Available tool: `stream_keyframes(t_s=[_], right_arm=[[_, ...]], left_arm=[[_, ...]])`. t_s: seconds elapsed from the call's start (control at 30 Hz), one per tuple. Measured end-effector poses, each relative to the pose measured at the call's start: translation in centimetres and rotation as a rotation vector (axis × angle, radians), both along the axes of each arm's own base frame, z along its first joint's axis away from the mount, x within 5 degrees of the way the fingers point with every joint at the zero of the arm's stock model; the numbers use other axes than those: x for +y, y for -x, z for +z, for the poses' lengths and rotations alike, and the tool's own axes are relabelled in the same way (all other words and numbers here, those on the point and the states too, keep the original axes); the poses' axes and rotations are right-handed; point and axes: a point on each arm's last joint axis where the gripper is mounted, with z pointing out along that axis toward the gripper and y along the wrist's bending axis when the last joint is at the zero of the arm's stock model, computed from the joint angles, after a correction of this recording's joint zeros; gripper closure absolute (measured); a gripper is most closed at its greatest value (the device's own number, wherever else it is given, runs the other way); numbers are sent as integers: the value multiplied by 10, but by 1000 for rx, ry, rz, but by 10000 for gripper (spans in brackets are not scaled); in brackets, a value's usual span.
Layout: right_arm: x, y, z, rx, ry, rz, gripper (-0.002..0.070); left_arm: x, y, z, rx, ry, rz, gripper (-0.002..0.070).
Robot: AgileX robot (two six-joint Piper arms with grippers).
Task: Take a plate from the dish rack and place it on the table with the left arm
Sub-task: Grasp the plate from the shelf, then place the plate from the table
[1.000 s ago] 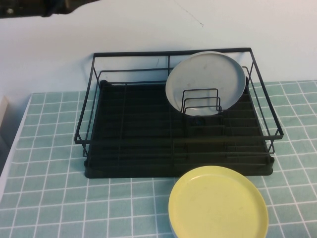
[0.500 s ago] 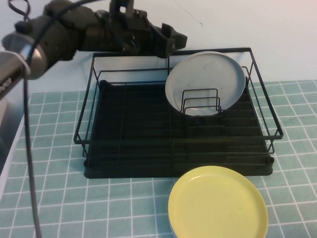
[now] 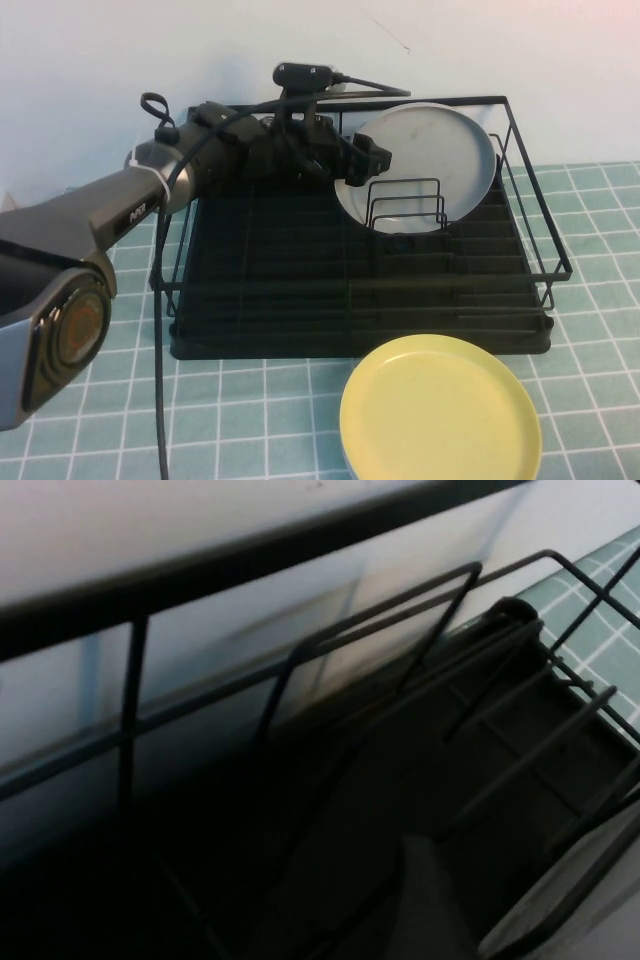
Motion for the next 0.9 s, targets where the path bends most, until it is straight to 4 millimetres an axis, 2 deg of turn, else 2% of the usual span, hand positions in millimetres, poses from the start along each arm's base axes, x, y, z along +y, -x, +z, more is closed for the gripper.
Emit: stream_keyframes(t_s=[0.03,0.1,0.13,0.33,0.4,0.5,0.57,0.7,0.8,0.9], right_arm=[[0,0,0,0,0,0,678],[0,0,0,0,0,0,678],[0,0,0,0,0,0,678],[0,0,0,0,0,0,678],[0,0,0,0,0,0,678],[0,0,0,0,0,0,678],[0,0,0,0,0,0,678],[0,0,0,0,0,0,678],[0,0,0,0,0,0,678],[0,0,0,0,0,0,678]], left_arm=[[-1,0,-1,5,1,-6,265],[-3,2,-2,1,-7,-26,424],[-3,2,-2,-24,-34,-47,464],[-2,3,6,-67,-60,-67,481],[-2,4,19,-96,-56,-71,484],[0,9,55,-170,-34,-70,547],[1,17,90,-224,10,-74,577],[6,48,154,-262,100,-148,577],[9,76,189,-215,167,-204,577],[17,101,213,-121,201,-255,577]])
